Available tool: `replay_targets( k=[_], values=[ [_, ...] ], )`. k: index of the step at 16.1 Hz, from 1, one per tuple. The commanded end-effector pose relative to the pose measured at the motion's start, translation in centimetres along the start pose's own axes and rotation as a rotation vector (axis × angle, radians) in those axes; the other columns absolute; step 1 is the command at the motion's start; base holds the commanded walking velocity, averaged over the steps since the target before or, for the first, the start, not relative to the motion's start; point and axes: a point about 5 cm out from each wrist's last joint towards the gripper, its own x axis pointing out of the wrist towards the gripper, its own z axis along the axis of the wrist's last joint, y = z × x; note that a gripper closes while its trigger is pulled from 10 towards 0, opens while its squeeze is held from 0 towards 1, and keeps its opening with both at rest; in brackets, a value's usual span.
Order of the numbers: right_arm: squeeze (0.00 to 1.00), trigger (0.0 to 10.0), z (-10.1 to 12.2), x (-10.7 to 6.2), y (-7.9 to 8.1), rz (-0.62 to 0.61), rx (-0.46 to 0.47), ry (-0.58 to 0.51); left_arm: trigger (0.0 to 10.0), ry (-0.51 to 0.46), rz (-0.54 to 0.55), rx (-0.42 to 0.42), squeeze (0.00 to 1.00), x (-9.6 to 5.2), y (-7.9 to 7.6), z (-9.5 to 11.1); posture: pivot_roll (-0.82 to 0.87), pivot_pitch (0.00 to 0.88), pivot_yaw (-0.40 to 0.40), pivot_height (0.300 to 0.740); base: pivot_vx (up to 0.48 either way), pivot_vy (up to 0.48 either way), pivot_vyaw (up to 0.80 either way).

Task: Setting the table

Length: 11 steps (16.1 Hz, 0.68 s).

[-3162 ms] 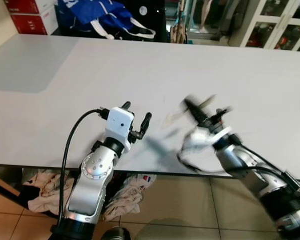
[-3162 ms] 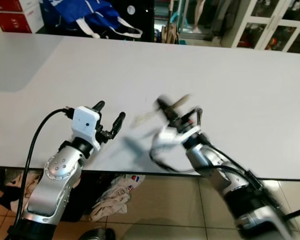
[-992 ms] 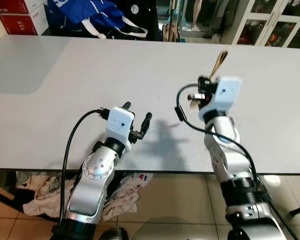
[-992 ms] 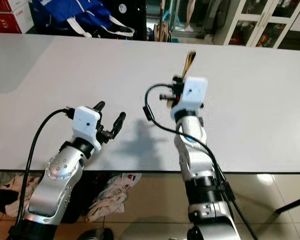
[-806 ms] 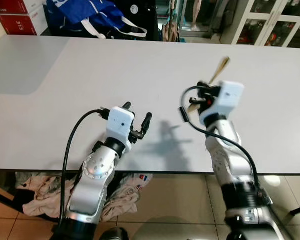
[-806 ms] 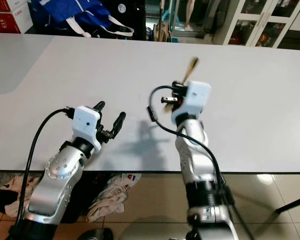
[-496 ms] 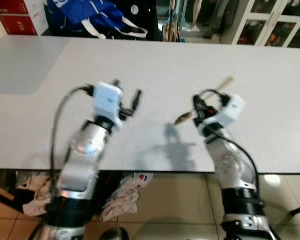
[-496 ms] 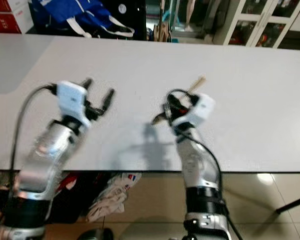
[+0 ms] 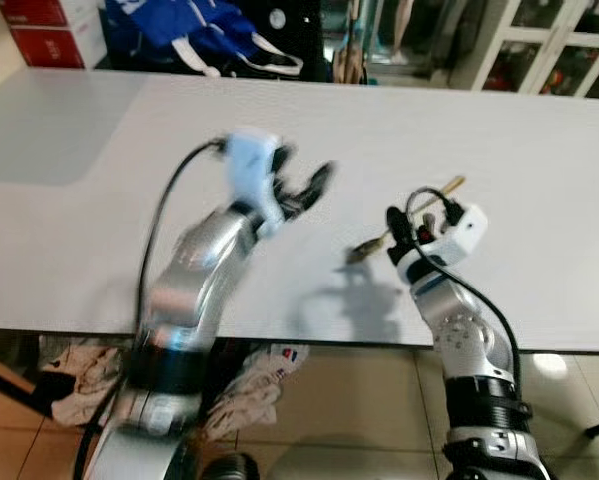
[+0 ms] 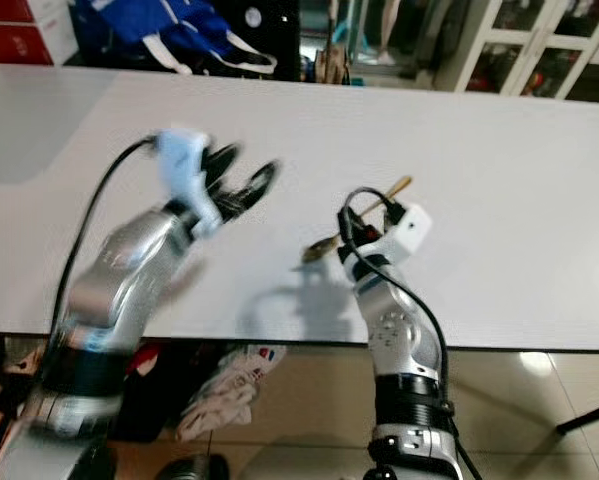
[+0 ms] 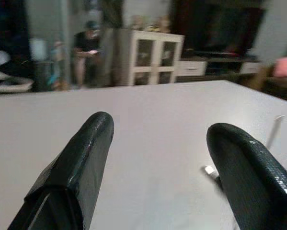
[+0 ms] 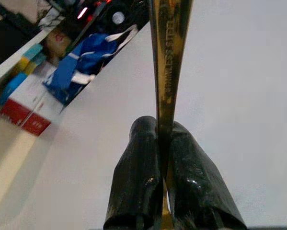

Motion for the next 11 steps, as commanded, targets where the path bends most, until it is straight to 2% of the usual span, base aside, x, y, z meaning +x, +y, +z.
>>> replay_targets(
  k=[1, 2, 3, 4, 5, 6, 7, 9, 10, 11],
  values=[
    [0.0, 10.0, 0.5, -0.1, 0.1, 0.011, -0.028, -0.009, 10.0, 0.025, -0.028, -0.014, 0.0, 0.2, -0.2, -0.5, 0.01, 0.031, -0.009, 0.74, 0.0, 0.0, 0.0],
    [0.0, 10.0, 0.4, -0.2, 0.4, 0.022, -0.134, -0.009, 10.0, 0.02, -0.058, 0.005, 0.0, 0.9, -0.2, 0.1, 0.0, 0.025, -0.002, 0.74, 0.0, 0.0, 0.0],
    [0.0, 10.0, 0.6, -0.3, 0.6, 0.025, -0.287, -0.03, 10.0, 0.014, -0.065, 0.014, 0.0, 1.2, 0.0, 0.6, -0.01, 0.024, -0.001, 0.74, 0.0, 0.0, 0.0],
    [0.0, 10.0, 0.6, -0.7, 1.4, 0.074, -0.532, -0.059, 10.0, 0.012, -0.071, 0.0, 0.0, 1.5, 0.3, 0.9, -0.01, 0.025, -0.006, 0.74, 0.0, 0.0, 0.0],
    [0.0, 10.0, 0.5, -1.0, 1.8, 0.11, -0.689, -0.083, 10.0, 0.015, -0.09, -0.005, 0.0, 1.7, 0.2, 0.9, -0.01, 0.026, -0.007, 0.74, 0.0, 0.0, 0.0],
    [0.0, 10.0, 0.4, -1.2, 2.2, 0.143, -0.822, -0.119, 10.0, 0.021, -0.113, 0.002, 0.0, 1.9, 0.0, 0.9, -0.01, 0.029, -0.009, 0.74, 0.0, 0.0, 0.0],
    [0.0, 10.0, 0.4, -1.2, 2.3, 0.147, -0.852, -0.13, 10.0, 0.021, -0.114, 0.005, 0.0, 2.0, 0.0, 0.9, -0.01, 0.029, -0.009, 0.74, 0.0, 0.0, 0.0],
    [0.0, 10.0, 0.8, -1.8, 3.4, 0.159, -1.251, -0.333, 10.0, 0.011, -0.109, 0.02, 0.0, 2.2, 0.6, 1.4, -0.01, 0.038, -0.003, 0.74, 0.0, 0.0, 0.0],
    [0.0, 10.0, 0.8, -2.0, 3.5, 0.159, -1.365, -0.398, 10.0, 0.004, -0.106, 0.022, 0.0, 2.2, 0.8, 1.7, -0.01, 0.038, -0.003, 0.74, 0.0, 0.0, 0.0],
    [0.0, 10.0, 0.8, -2.5, 3.8, 0.182, -1.541, -0.516, 10.0, -0.006, -0.107, 0.025, 0.0, 2.2, 0.8, 2.0, -0.01, 0.041, -0.003, 0.74, 0.0, 0.0, 0.0]
  ],
)
